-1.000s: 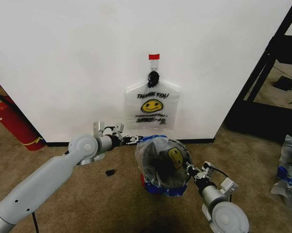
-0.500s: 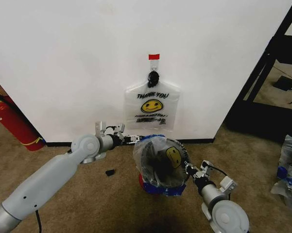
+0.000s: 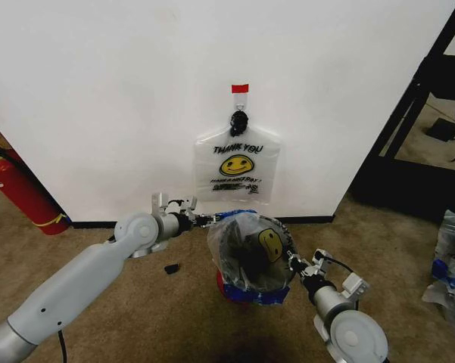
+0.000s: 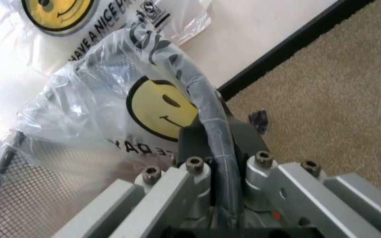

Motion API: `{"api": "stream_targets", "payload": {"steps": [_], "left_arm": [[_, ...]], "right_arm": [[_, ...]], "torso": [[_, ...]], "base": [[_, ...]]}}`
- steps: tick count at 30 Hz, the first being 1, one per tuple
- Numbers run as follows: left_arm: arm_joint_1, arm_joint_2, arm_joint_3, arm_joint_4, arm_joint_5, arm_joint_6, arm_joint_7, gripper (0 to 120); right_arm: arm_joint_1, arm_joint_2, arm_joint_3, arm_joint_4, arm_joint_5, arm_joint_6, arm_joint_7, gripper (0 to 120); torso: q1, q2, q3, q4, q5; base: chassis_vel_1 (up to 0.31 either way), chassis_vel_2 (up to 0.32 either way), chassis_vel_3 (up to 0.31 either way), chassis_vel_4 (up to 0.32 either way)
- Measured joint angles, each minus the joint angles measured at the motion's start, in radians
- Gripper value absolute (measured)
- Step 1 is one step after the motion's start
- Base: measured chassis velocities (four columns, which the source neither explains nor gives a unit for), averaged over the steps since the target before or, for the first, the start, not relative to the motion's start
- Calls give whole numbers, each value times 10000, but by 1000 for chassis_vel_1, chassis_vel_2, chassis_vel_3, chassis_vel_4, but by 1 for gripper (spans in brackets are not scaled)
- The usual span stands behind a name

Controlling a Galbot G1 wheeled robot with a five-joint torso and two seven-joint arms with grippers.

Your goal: Pick up the garbage bag from the wall and place it over the trash bin.

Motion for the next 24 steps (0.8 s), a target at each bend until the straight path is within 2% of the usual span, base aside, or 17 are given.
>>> {"api": "stream_targets", "payload": {"steps": [7, 16, 24], "left_arm": [[-77, 32, 24, -108, -28, -105, 35, 0], [-119, -93, 144, -251, 64, -99, -150, 0], [-141, 18, 169, 14, 261, 60, -331, 0]], "right_arm": [[-11, 40, -51, 3, -13, -25, 1, 0], [-97, 54, -293, 107, -149, -45, -83, 0], [-82, -87, -471, 143, -182, -42, -323, 0]], "torso": [[0, 0, 0, 0, 1], [-2, 0, 0, -2, 0], [-2, 0, -1, 1, 0]], "base": [[0, 0, 0, 0], [0, 0, 0, 0], [0, 0, 0, 0]]}}
